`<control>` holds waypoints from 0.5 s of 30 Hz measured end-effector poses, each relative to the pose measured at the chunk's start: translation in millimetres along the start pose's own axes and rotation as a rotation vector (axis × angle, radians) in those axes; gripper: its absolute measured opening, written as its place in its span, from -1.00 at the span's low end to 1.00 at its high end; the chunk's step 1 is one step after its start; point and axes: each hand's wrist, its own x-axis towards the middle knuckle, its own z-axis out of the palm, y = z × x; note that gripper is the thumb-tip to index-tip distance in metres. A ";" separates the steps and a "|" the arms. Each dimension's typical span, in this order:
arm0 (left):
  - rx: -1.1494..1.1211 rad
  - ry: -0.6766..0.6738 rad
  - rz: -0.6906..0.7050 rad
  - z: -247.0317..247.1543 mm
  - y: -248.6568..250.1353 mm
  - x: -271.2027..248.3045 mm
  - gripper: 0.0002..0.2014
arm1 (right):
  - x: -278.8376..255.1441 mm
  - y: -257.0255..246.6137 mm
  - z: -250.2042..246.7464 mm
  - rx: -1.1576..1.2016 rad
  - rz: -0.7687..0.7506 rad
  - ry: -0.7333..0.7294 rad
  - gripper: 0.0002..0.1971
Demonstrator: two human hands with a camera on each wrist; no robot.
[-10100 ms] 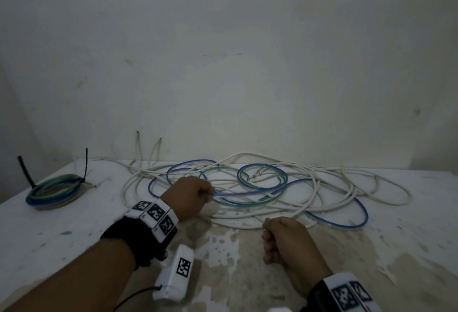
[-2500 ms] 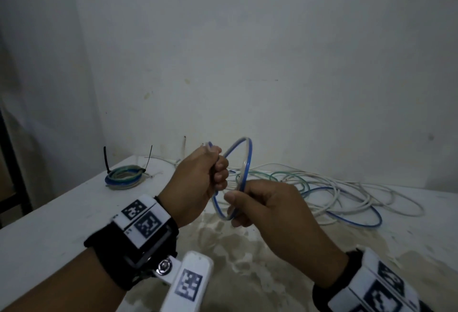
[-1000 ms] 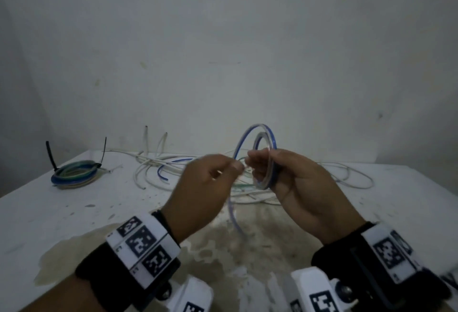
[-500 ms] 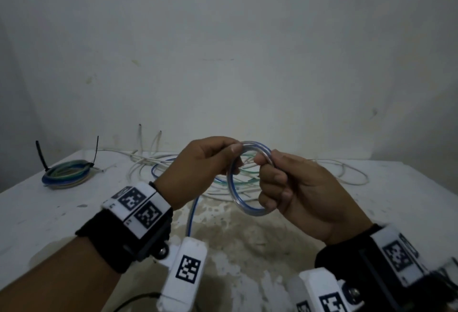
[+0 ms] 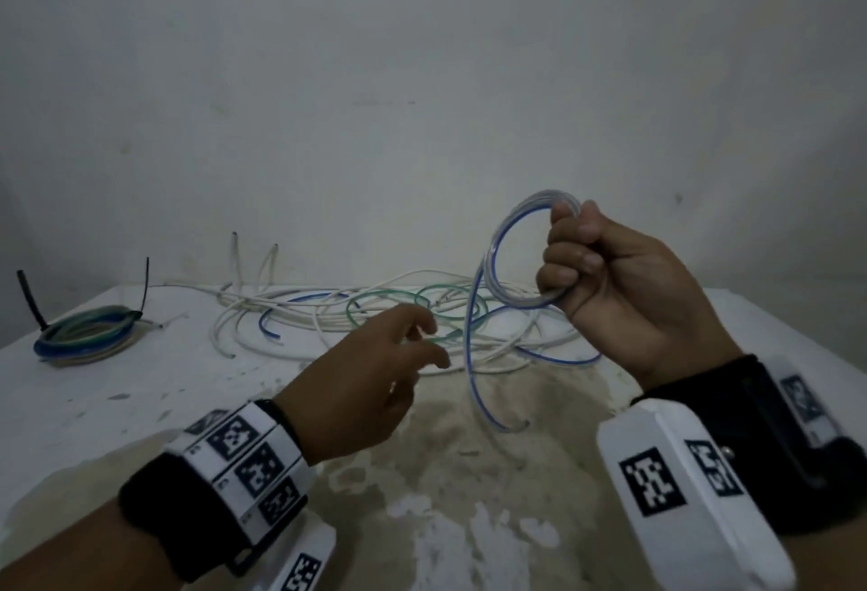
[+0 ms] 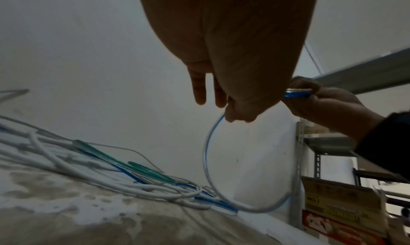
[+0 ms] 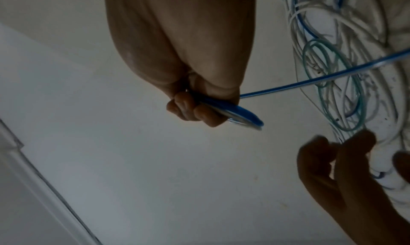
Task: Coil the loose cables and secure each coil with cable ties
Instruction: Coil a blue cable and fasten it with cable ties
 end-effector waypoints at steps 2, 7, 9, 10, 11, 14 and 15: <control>0.073 -0.005 0.066 4.7 7.5 6.1 -0.62 | 0.9 0.9 4.8 -0.034 0.016 -0.017 -0.73; 0.362 -0.261 0.190 18.0 12.7 14.3 -0.19 | 0.9 -1.2 16.0 -0.049 0.041 -0.070 -0.74; 0.487 -0.328 0.169 21.1 15.1 14.7 -0.21 | -0.3 -4.9 19.7 -0.040 0.041 -0.087 -0.74; 0.536 -0.313 0.160 21.8 15.3 14.8 -0.30 | -1.1 -6.9 21.7 -0.039 0.041 -0.093 -0.74; 0.568 -0.287 0.151 22.4 14.1 14.6 -0.40 | -2.2 -8.5 23.7 -0.040 0.041 -0.098 -0.74; 0.623 -0.250 0.178 18.1 10.1 15.6 -0.52 | -4.7 -12.3 28.0 -0.050 0.042 -0.113 -0.74; 0.613 -0.235 0.214 17.3 7.6 13.7 -0.63 | -4.6 -13.3 28.9 -0.058 0.036 -0.112 -0.74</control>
